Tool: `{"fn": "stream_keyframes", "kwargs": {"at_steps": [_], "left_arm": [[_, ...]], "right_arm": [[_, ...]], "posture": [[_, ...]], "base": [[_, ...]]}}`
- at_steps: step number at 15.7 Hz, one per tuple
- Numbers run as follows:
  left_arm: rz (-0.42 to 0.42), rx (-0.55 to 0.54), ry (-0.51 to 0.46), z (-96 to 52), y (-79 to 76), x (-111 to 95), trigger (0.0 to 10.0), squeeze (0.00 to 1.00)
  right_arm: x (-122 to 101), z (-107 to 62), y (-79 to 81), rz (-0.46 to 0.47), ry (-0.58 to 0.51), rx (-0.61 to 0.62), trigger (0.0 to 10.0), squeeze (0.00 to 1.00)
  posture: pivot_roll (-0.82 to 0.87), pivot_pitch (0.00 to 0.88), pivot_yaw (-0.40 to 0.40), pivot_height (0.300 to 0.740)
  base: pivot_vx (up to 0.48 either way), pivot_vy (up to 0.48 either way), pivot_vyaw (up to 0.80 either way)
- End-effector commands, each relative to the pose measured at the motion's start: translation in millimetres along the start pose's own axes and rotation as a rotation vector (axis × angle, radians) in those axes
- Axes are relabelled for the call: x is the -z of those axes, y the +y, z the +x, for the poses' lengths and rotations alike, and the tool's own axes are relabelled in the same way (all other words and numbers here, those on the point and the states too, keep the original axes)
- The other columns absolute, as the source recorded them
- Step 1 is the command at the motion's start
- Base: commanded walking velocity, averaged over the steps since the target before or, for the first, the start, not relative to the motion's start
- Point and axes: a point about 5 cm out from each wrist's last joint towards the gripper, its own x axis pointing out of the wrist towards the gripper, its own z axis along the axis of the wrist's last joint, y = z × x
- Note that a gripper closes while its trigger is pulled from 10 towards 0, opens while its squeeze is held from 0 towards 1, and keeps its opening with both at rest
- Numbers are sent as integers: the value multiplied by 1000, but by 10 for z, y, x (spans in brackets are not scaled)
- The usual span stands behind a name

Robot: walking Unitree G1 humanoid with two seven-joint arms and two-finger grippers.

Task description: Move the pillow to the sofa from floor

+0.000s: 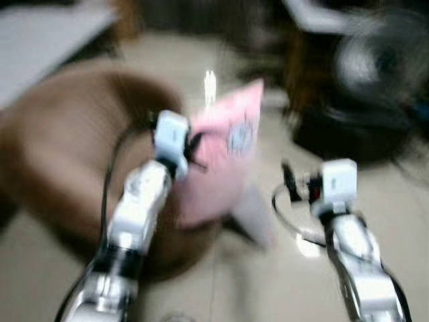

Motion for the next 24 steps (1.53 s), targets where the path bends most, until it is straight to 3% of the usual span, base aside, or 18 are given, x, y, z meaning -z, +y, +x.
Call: {"fn": "stream_keyframes", "kwargs": {"at_steps": [1,8,10,15,20,24], "left_arm": [[16,-17,-42,25,49,-99,10000,0],[29,52,-32,180,-73,-86,10000,0],[52,54,-13,272,-89,-85,10000,0],[88,52,47,458,-85,-63,10000,0],[108,110,83,634,-242,-78,10000,0],[130,31,303,657,-235,228,10000,0]], "right_arm": [[-18,9,53,-5,-13,-22,10000,0],[17,-32,40,10,-14,2,10000,0],[28,-39,74,-23,-11,-31,10000,0],[55,-66,84,-18,0,-32,10000,0],[83,-105,206,-4,16,-144,10000,0],[135,-250,317,-27,43,-332,10000,0]], "posture": [[5,2,12,740],[-4,0,28,740],[-3,0,29,740],[10,28,12,740],[19,46,3,740],[18,76,11,740]], "base": [[364,0,800],[363,0,72],[366,0,0],[364,0,744],[343,0,160],[78,0,0]]}}
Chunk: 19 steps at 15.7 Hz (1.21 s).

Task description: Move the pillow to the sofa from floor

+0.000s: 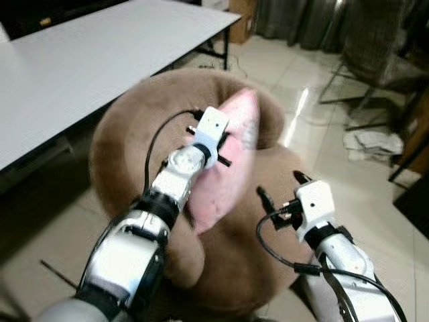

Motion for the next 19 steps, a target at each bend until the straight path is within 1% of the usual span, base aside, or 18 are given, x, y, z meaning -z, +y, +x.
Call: {"fn": "stream_keyframes", "kwargs": {"at_steps": [1,2,3,4,5,7,8,9,10,12,13,14,15,16,17,18,19], "left_arm": [[6,-8,51,-5,4,89,10000,0],[1,-47,112,-21,12,211,10000,0],[-37,-85,198,-51,23,380,10000,0],[-75,-141,245,-89,75,498,10000,0],[-107,-205,286,-126,147,578,10000,0],[-123,-262,329,-174,250,646,10000,0],[-156,-283,322,-199,352,637,10000,710],[-158,-293,318,-204,379,629,10000,1000],[-167,-315,285,-201,448,567,10000,1000],[-159,-339,217,-181,506,451,10000,1000],[-136,-358,155,-170,544,359,10000,1000],[-102,-388,115,-175,587,301,10000,1000],[-81,-409,98,-185,619,282,10000,1000],[-48,-464,55,-220,711,239,10000,1000],[-44,-478,39,-230,739,221,10000,1000],[-47,-519,0,-265,823,178,10000,1000],[-82,-510,-24,-278,860,155,10000,1000]], "right_arm": [[3,-31,61,14,4,-52,10000,0],[6,-65,91,20,11,-93,10000,0],[7,-109,133,24,20,-151,10000,0],[19,-126,148,16,29,-185,10000,0],[24,-134,156,9,35,-207,10000,0],[23,-143,167,7,38,-236,10000,0],[30,-155,160,14,41,-250,10000,0],[32,-157,157,16,42,-252,10000,0],[31,-162,146,18,42,-252,10000,0],[24,-166,126,22,37,-241,10000,0],[25,-166,115,20,35,-231,10000,0],[28,-160,107,20,33,-223,10000,0],[26,-154,98,21,30,-215,10000,0],[14,-138,77,18,20,-196,10000,0],[10,-134,71,17,17,-191,10000,0],[-3,-127,58,19,9,-179,10000,0],[-16,-124,43,15,0,-156,10000,0]], "posture": [[15,82,15,740],[11,87,18,740],[11,93,18,740],[8,98,21,740],[7,100,24,740],[8,103,26,740],[6,104,29,740],[6,104,29,740],[2,105,33,740],[3,106,33,740],[3,106,33,740],[6,102,31,740],[6,101,31,740],[4,100,32,740],[2,96,32,740],[2,92,32,740],[0,90,33,740]], "base": [[0,0,0],[0,0,0],[0,0,0],[0,0,0],[0,0,0],[0,0,0],[0,0,0],[0,0,0],[0,0,0],[0,0,0],[0,0,0],[0,0,0],[0,0,0],[0,0,0],[0,0,0],[0,0,0],[0,0,0]]}}
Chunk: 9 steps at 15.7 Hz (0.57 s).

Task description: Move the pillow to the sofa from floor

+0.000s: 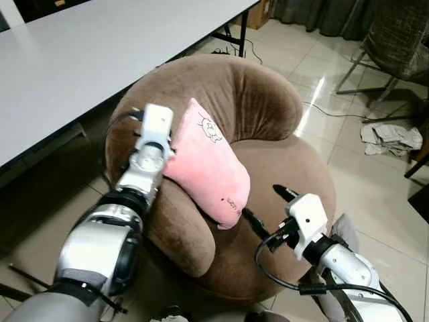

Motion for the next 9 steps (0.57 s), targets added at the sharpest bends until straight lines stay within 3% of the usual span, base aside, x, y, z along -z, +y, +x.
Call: {"fn": "stream_keyframes", "kwargs": {"at_steps": [1,2,3,4,6,7,9], "left_arm": [[-43,50,-51,11,-2,-98,10000,1000],[-147,169,-70,-6,-70,-113,10000,157],[-212,276,-104,-68,-106,-96,10000,0],[-219,343,-151,-174,-112,-55,10000,0],[-157,443,-220,-463,-130,86,10000,0],[-156,455,-230,-514,-127,110,10000,0],[-135,517,-211,-728,-107,227,10000,0]], "right_arm": [[-54,-5,-57,-19,-29,48,10000,0],[-77,-9,-104,-43,-45,123,10000,0],[-69,-13,-182,1,-49,245,10000,0],[-60,-24,-220,30,-61,330,10000,0],[18,-30,-212,61,-25,402,10000,0],[27,-33,-209,61,-19,410,10000,0],[53,-58,-226,91,-9,498,10000,0]], "posture": [[-3,83,36,740],[-1,79,36,740],[4,82,33,740],[8,81,34,740],[8,78,35,740],[8,78,35,740],[11,68,29,740]], "base": [[0,0,0],[0,0,0],[0,0,0],[0,0,0],[0,0,0],[0,0,0],[0,-480,0]]}}
